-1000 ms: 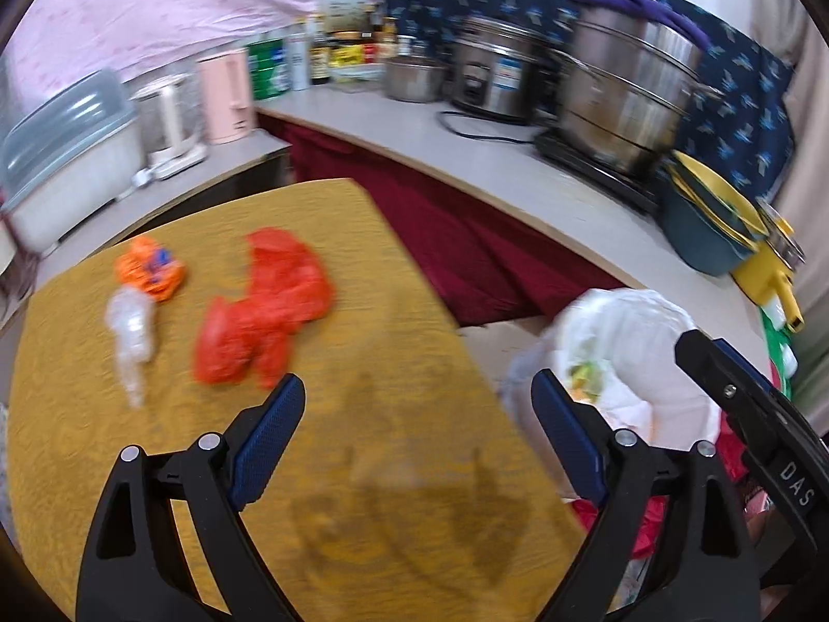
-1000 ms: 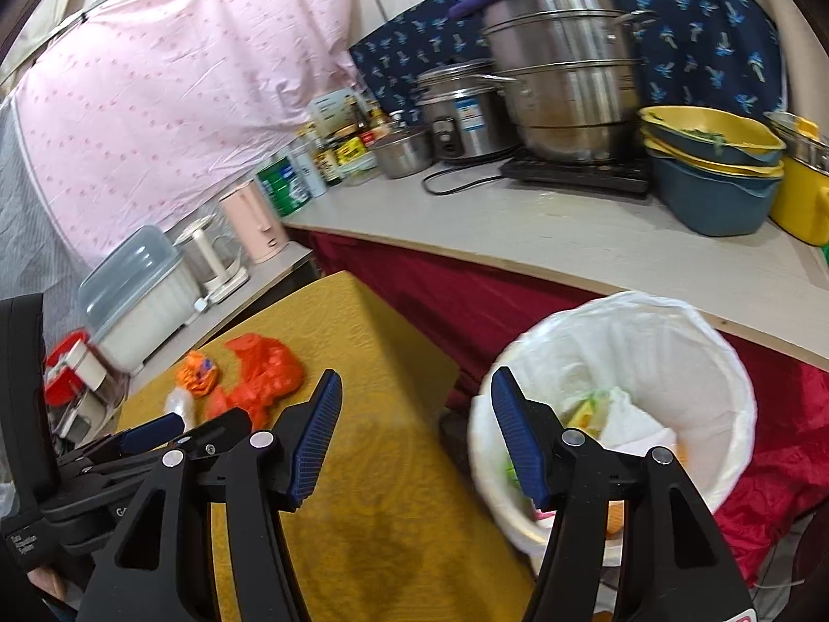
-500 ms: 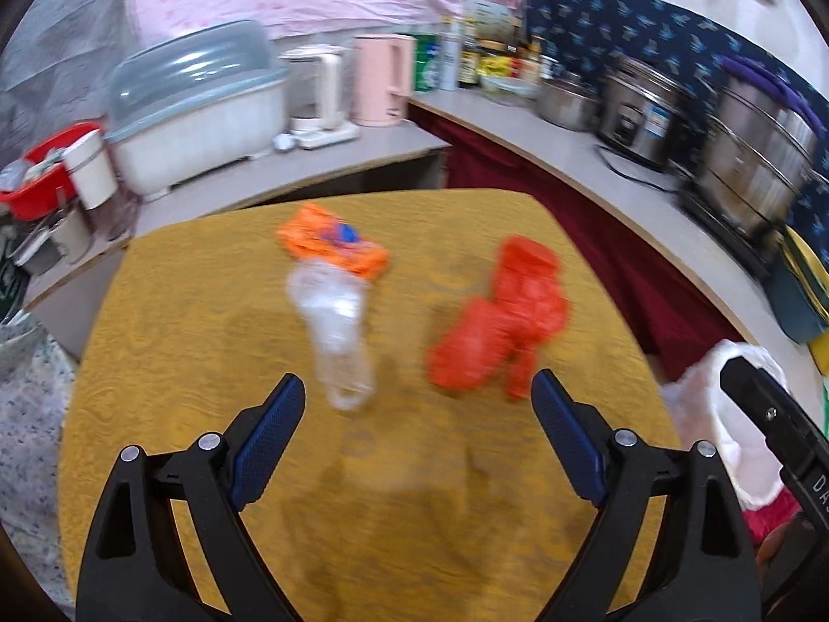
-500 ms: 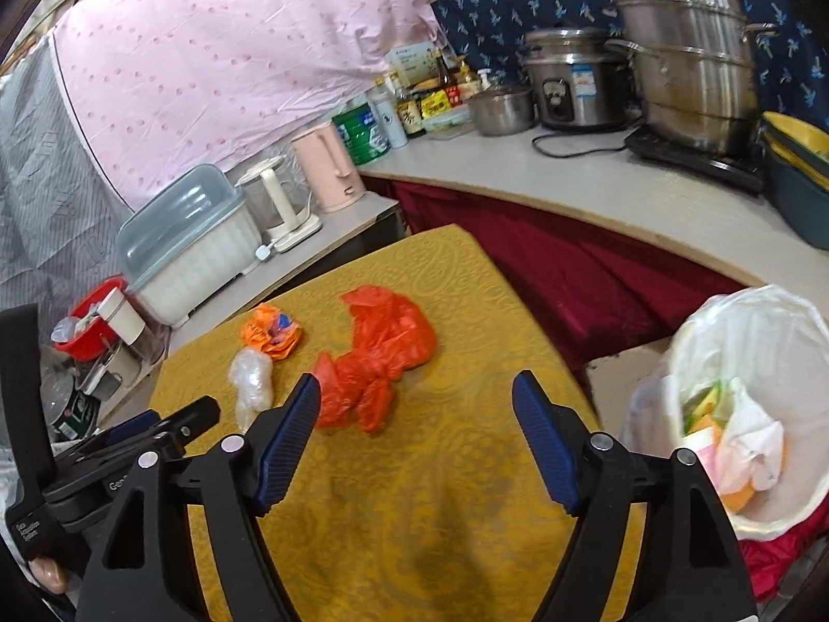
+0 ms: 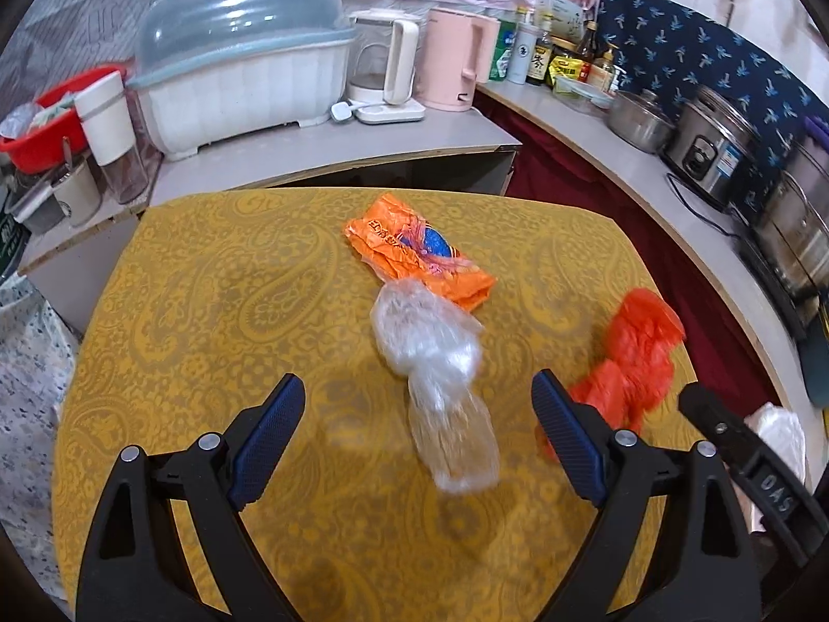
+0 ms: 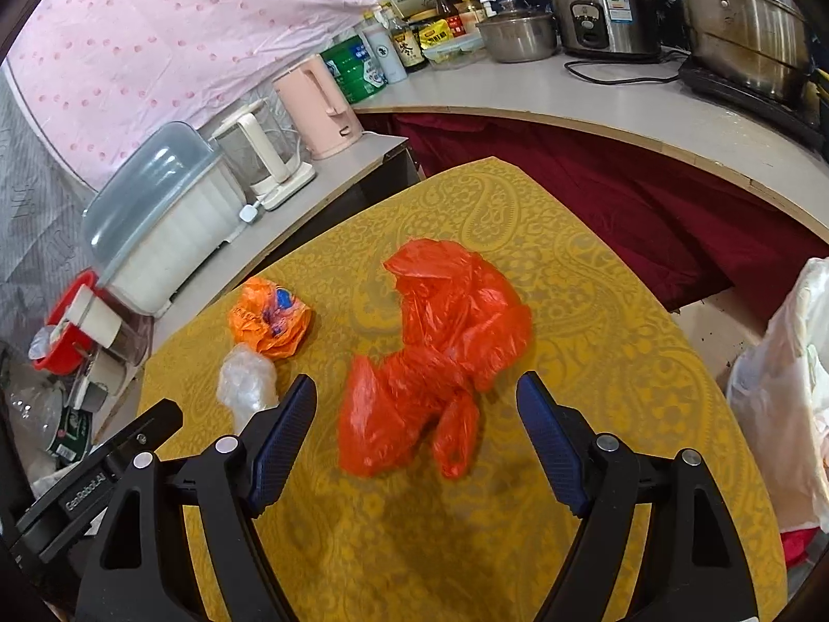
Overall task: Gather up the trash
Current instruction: 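Grasp the red plastic bag with the right gripper while the left grasps the clear bag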
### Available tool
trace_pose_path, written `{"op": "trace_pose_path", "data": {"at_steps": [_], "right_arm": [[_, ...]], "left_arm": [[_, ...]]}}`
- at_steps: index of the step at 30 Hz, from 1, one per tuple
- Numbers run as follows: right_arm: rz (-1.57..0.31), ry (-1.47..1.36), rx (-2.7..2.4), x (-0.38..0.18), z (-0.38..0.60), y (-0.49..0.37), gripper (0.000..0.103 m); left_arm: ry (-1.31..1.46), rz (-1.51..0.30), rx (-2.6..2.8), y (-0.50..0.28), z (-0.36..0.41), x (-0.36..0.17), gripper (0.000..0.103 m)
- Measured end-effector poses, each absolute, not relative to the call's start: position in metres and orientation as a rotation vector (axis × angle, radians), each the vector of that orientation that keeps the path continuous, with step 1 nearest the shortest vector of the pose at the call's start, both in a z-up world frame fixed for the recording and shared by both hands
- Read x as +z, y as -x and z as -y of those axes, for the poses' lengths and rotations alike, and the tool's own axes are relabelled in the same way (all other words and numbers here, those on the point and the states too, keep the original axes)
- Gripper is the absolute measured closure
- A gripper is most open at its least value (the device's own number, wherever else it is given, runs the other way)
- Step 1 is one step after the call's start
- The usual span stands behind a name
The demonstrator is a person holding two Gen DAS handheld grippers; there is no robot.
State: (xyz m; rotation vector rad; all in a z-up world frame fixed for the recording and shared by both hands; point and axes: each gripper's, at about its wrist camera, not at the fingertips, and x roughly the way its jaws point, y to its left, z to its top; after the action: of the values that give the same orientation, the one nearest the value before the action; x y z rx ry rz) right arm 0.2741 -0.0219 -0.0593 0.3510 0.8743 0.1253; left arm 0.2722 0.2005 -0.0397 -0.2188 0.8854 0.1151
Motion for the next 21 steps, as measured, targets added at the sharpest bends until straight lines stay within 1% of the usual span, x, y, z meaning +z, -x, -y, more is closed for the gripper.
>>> {"op": "trace_pose_path", "data": {"at_steps": [5, 11, 14, 16, 20, 21], "right_arm": [[-0.903, -0.333, 0.046, -0.078, 0.013, -0.308, 0.027], [-0.984, -0.308, -0.01, -0.119, 0.008, -0.338, 0.026], [-0.989, -0.334, 0.01, -0.133, 0.008, -0.342, 0.023], [-0.967, -0.295, 0.005, -0.135, 0.002, -0.341, 0.023], [-0.945, -0.201, -0.006, -0.137, -0.01, -0.34, 0.024], [-0.94, -0.188, -0.007, -0.137, -0.012, -0.339, 0.024]], "left_arm": [[0.217, -0.923, 0.108, -0.304, -0.197, -0.058, 0.018], [0.207, -0.99, 0.107, -0.33, -0.191, -0.093, 0.019], [0.201, -1.012, 0.092, -0.336, -0.189, -0.109, 0.027], [0.214, -1.035, 0.078, -0.338, -0.189, -0.119, 0.036], [0.198, -1.027, 0.087, -0.336, -0.186, -0.126, 0.042], [0.191, -1.024, 0.09, -0.336, -0.185, -0.126, 0.046]]}}
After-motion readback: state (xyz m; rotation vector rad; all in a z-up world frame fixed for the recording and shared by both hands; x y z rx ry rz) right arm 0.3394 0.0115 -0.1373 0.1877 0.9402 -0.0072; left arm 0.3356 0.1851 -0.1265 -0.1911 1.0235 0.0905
